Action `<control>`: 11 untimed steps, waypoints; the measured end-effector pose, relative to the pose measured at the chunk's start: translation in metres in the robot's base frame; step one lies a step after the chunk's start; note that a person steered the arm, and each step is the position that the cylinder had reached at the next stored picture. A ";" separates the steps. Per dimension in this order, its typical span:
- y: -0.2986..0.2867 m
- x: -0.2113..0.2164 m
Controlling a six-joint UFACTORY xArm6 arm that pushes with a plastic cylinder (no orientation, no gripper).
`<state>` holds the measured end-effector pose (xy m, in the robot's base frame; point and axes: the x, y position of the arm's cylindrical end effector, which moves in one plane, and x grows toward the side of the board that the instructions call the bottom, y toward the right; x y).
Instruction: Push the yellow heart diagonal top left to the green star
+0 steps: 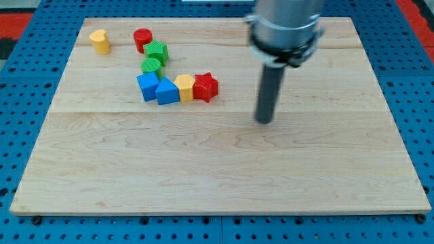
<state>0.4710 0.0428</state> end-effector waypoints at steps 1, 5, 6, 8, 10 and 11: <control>-0.102 0.001; -0.327 -0.099; -0.325 -0.143; -0.294 -0.185; -0.308 -0.206; -0.331 -0.207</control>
